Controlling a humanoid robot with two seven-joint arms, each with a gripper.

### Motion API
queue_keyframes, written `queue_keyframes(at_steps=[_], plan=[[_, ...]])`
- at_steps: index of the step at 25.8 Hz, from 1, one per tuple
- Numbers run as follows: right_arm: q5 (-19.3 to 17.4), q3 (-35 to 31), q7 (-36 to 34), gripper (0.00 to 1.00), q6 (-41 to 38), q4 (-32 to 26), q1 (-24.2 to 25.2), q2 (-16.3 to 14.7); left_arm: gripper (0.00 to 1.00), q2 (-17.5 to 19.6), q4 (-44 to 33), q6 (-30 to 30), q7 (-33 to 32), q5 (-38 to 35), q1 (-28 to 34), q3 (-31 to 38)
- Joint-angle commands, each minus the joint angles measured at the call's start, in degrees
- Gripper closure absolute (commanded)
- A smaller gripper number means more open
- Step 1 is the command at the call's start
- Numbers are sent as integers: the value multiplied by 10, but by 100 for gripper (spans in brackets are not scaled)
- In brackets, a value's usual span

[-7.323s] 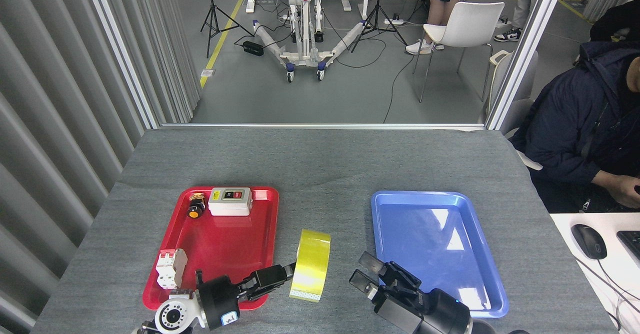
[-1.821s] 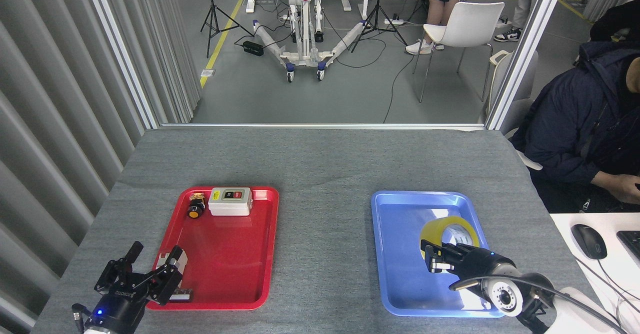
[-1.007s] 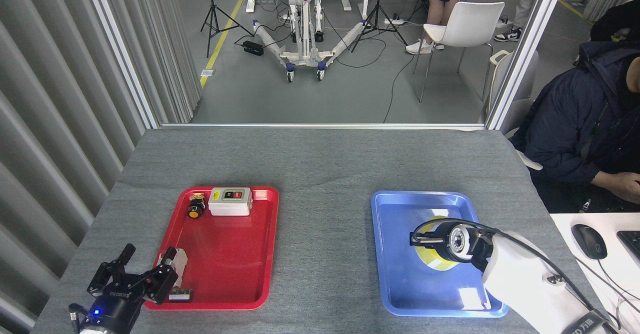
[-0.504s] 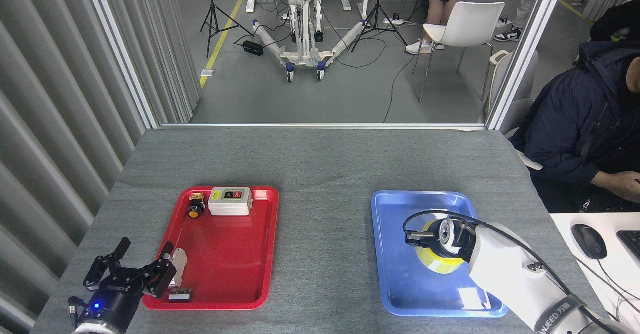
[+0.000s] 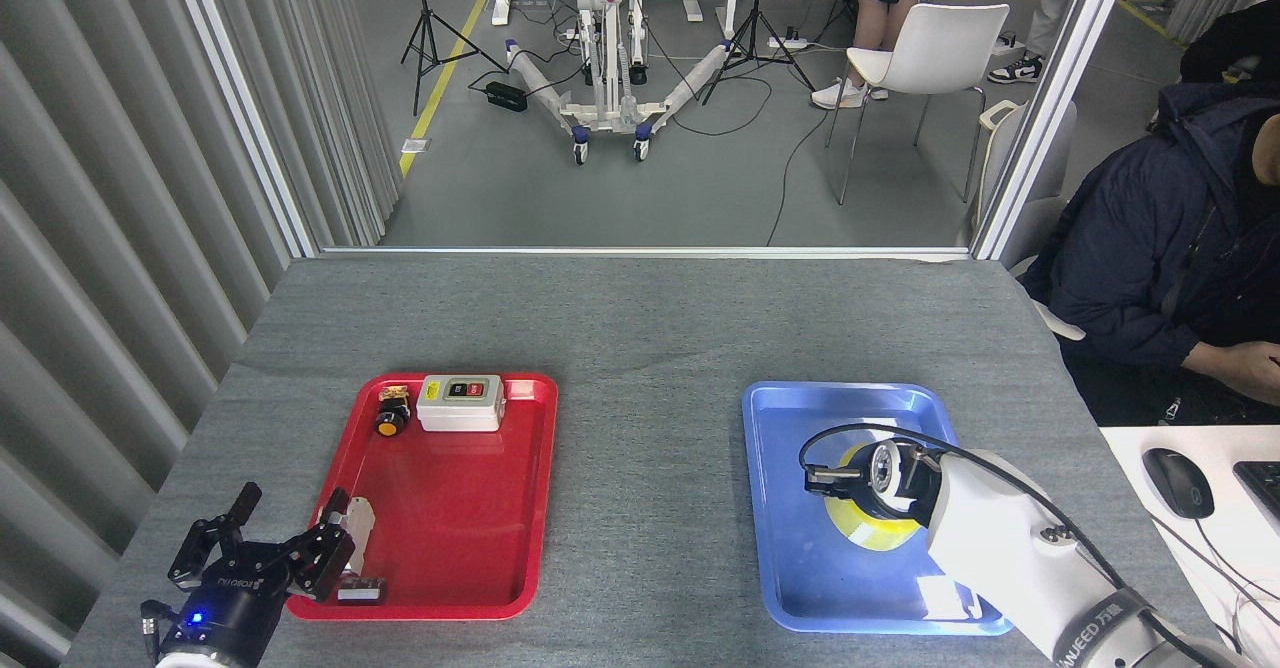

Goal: Place and move tape with both arms
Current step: 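Lower the tape onto the blue tray and open the right gripper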

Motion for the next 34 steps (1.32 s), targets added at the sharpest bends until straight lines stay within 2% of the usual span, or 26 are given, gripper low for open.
queue_keyframes(at_steps=[1,4,10,14,17,19,23,25,27,32,34], plan=[[0,1,0,87,3,3,0,3,1,-1,-1,2,-1,0,0,0],[0,1,-1,79,2,5,0,3,0,-7,0,4,-1,0,0,0],[2,1,-2,71,1,5,0,2,0,-40,5,10,0,3,-5,-2],[4,1,-3,56,0,5,0,2,0,-54,5,10,1,3,-6,-14],[5,0,-4,37,0,5,0,1,0,-54,13,15,0,-1,-6,-24],[5,0,-16,28,0,5,0,1,0,-54,17,43,-1,-10,-7,-37],[8,-4,-25,18,0,2,3,0,0,-52,17,165,1,-90,-10,-96],[11,-11,-25,10,0,1,1,2,0,-50,13,190,2,-95,-10,-114],[25,-27,-28,3,-6,-5,1,1,0,-48,15,182,2,-92,-11,-114],[80,-107,-93,3,-92,-37,21,-5,0,-47,16,127,2,-79,-13,-112],[121,-136,-114,3,-97,-49,38,-7,0,-49,18,128,1,-76,-18,-112]])
